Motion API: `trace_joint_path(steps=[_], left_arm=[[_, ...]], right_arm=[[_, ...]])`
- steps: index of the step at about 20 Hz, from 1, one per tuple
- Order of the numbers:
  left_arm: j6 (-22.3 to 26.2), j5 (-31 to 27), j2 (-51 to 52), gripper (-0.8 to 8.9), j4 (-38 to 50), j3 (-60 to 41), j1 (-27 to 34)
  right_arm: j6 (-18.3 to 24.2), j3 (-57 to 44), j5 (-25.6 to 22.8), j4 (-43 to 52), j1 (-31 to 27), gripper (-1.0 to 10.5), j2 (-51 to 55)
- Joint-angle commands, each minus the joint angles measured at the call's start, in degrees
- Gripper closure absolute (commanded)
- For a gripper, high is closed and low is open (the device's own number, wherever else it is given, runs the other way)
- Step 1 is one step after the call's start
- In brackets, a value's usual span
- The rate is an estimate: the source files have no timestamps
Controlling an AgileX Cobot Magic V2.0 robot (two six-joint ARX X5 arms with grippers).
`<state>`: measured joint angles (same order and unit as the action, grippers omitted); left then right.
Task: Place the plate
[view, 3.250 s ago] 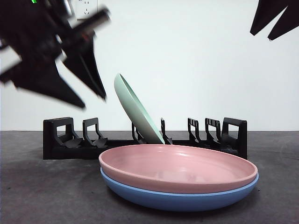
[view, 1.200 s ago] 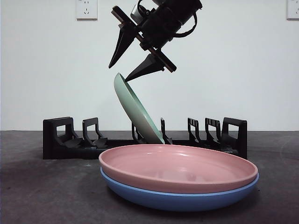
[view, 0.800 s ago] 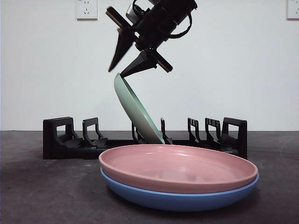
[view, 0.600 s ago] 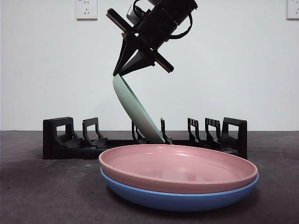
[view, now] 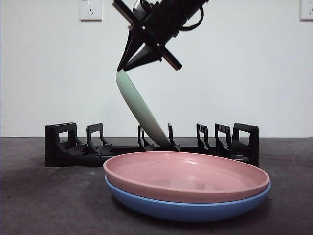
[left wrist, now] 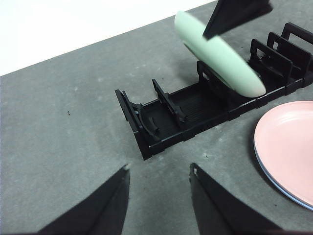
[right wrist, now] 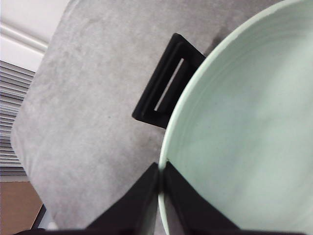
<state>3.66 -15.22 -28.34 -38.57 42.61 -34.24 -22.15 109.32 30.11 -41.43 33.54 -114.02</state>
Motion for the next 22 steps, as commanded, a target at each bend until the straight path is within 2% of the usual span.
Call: trace_joint_path(steps=[1,7,10,11,15,20,22], left_arm=[[0.6,-0.2,-0.1,6.26,0.8,0.9,-0.2],[0.5,-0.2,-0.1,6.26,0.9,0.9,-0.2],[0.5,-0.2,-0.1,6.26,0.9,0.9,-0.2],[0.5,-0.2,-0.1,6.26,0.9,0.9,-0.2],[0.5,-0.2,-0.1,6.26,0.9,0.9,-0.2],[0.1,-0.2,-0.1,6.26,0.9,0.9,-0.2],[0.1,-0.2,-0.1,6.26,0.9,0.9,-0.2]], right_arm=[[1.7,3.0,0.6,-0.3,0.4,9.3,2.0],[3.8,4.2,2.8,-3.2,0.9,9.3,5.7],[8.2,4.2,2.3,-8.7,1.8,9.3,8.0],[9.8,4.2,1.2,-10.9,2.4,9.3,8.7],[17.9,4.2,-9.8,-20.8,6.3,9.3,12.7],[20.2,3.8,-18.8,-26.5,11.0,9.3,14.8],[20.3,2.5,-20.5,-26.6,13.2,9.3,15.1]])
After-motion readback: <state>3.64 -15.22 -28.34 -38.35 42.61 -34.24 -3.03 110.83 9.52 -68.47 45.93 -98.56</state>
